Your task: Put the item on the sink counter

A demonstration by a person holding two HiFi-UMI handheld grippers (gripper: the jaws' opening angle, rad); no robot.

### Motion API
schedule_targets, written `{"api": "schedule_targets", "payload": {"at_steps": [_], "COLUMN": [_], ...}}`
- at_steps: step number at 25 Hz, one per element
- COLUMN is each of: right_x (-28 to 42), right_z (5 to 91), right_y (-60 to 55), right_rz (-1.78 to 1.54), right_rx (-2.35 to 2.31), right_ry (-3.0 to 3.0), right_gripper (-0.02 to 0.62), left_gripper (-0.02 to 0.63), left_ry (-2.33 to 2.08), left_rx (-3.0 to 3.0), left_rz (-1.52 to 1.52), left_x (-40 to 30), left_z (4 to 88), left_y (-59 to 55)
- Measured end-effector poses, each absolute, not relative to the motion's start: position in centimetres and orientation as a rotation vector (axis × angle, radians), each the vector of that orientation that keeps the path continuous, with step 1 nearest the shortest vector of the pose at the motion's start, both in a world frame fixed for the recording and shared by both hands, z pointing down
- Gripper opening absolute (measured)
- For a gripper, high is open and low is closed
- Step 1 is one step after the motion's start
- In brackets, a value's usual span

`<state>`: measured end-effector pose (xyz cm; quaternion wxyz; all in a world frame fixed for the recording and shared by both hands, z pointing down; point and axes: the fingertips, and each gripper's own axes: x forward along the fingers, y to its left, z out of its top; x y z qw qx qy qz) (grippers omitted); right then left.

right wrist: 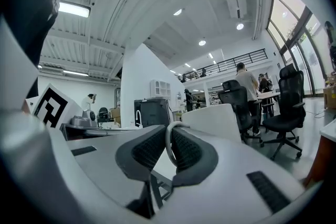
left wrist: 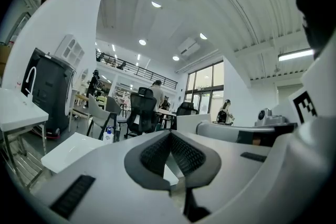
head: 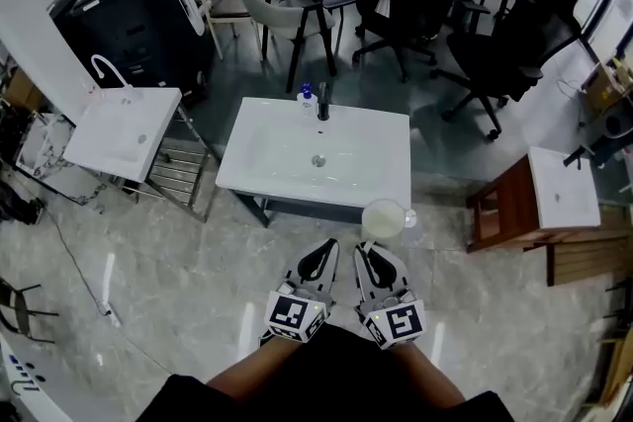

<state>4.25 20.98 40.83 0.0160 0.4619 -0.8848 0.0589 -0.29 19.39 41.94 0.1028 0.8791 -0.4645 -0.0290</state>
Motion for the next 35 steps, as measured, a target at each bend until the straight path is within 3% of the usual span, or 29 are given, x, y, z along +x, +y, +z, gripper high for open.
{"api": "schedule_targets", "payload": {"at_steps": [14,35], "right_x": [2.1,2.2], "right_z": [39.4,41.2], "right_y": [5.2,-7.5], "right_rz": [0.180,0.165], "right_rx": [1.532,1.669], "right_ry": [-2.692,-2.632], "right_gripper": [0.055,0.055], "left_gripper": [0.015,0.015], "left_ry": [-1.325,-1.128], "left_rx": [2.625,2.643], "left_rz": [-0.071,-0.038], "left_x": [-3.0,-3.0], "left_z": [39.8,43.7], "left_y": [2.8,-10.0]}}
